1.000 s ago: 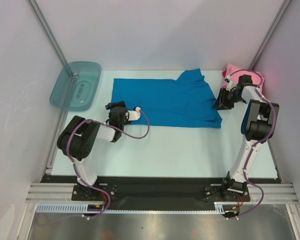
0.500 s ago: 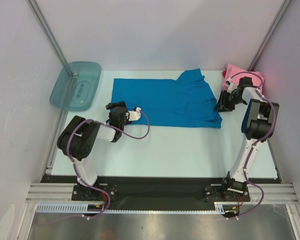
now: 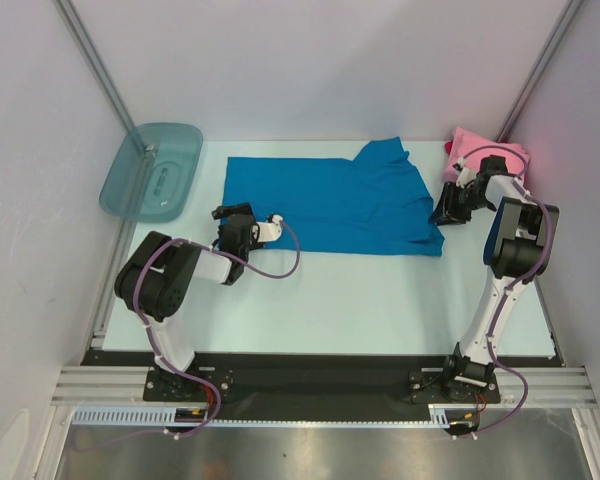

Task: Fold and stack the t-shirts
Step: Fold the tshirt

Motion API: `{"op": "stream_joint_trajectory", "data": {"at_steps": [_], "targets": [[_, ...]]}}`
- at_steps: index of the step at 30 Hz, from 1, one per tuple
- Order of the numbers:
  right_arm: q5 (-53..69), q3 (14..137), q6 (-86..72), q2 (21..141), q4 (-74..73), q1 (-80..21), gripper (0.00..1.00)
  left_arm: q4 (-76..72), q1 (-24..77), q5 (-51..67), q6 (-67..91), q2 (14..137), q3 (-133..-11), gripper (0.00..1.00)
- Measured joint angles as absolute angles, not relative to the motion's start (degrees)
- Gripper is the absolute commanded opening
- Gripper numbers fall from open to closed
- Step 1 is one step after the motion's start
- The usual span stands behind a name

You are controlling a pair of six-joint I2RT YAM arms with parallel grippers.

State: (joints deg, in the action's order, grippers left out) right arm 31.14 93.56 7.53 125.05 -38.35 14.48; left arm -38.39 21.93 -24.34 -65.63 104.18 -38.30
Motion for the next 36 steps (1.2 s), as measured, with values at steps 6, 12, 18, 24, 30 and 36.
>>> {"op": "stream_joint_trajectory", "data": {"at_steps": [6, 12, 18, 24, 30, 36], "targets": [[31.29, 93.58, 7.55, 125.16, -38.24, 14.41, 0.36, -38.33, 22.02, -24.4, -65.6, 104.18, -38.3, 1.0], [30.98, 94.32, 7.55, 125.71, -38.19, 14.06, 0.35, -38.33, 22.06, -24.47, -65.63, 104.18, -38.3, 1.0], [30.15, 95.13, 7.57, 126.06, -37.89, 13.56, 0.34, -38.3, 22.13, -24.51, -65.63, 104.18, -38.3, 1.0], [28.64, 95.48, 7.62, 126.13, -37.69, 13.17, 0.28, -38.33, 22.13, -24.51, -65.63, 104.18, -38.3, 1.0], [27.2, 95.48, 7.68, 126.13, -37.41, 12.82, 0.2, -38.3, 22.13, -24.53, -65.63, 104.2, -38.3, 1.0], [26.06, 95.48, 7.75, 126.13, -37.1, 12.71, 0.17, -38.37, 22.22, -24.73, -65.6, 104.27, -38.3, 1.0]]}}
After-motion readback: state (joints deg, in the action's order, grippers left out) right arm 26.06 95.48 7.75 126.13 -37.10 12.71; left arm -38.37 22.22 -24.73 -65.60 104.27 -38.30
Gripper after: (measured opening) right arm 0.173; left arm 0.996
